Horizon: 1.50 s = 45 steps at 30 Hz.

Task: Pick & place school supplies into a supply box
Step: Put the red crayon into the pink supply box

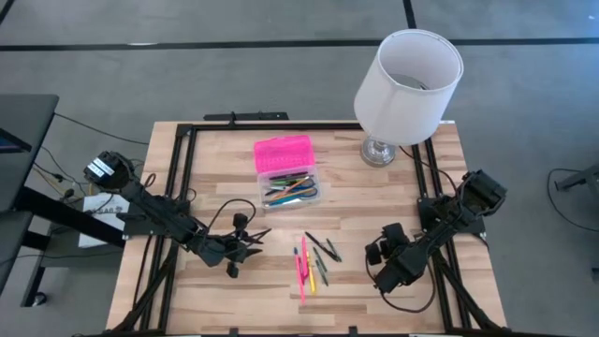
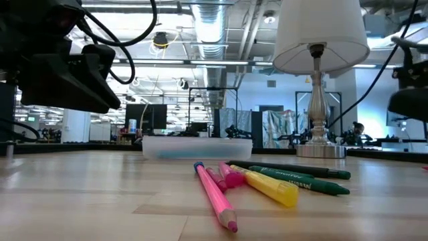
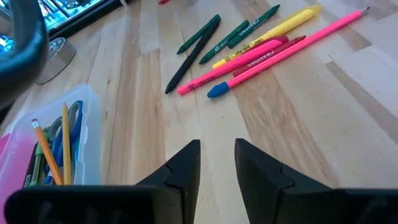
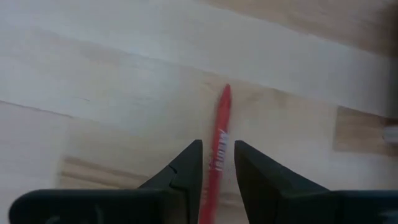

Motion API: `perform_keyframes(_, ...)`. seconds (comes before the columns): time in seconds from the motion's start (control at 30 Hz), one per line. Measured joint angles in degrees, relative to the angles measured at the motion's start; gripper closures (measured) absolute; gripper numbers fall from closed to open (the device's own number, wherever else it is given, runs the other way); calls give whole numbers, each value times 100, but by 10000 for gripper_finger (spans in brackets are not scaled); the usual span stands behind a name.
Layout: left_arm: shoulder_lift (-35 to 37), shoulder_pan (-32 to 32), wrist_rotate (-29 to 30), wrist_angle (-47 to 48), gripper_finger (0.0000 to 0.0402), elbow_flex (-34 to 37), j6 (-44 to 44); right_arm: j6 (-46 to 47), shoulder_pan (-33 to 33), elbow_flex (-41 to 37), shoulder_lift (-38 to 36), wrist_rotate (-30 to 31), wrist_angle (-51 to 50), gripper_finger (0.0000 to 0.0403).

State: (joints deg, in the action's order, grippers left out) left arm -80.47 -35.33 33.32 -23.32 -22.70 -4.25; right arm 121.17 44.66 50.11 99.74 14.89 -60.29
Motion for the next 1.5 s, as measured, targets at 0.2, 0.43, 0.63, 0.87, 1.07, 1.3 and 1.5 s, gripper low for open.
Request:
perform_keyframes(0.2, 0, 0, 1, 38, 306, 0, 20, 4, 9, -181, -20, -45, 284, 316)
perform_keyframes(0.43, 0, 0, 2, 36, 306, 0, 22, -11, 55, -197, -17, -26, 435, 335)
perform_keyframes(0.63, 0, 0, 2, 36, 306, 0, 22, -258, 37, -208, -17, -5, 613, 376)
perform_keyframes(0.87, 0, 0, 4, 33, 306, 0, 22, -806, -203, -199, -17, -26, 693, 390)
perform_keyframes(1.07, 0, 0, 4, 54, 306, 0, 41, -1845, -454, -185, -20, 151, 885, 388)
perform_keyframes(1.3, 0, 2, 4, 110, 306, 0, 63, -3346, -902, 91, 5, 342, 1718, 397)
perform_keyframes(1.5, -1, 0, 4, 144, 306, 0, 63, -5328, -1489, 199, 18, 233, 2655, 397)
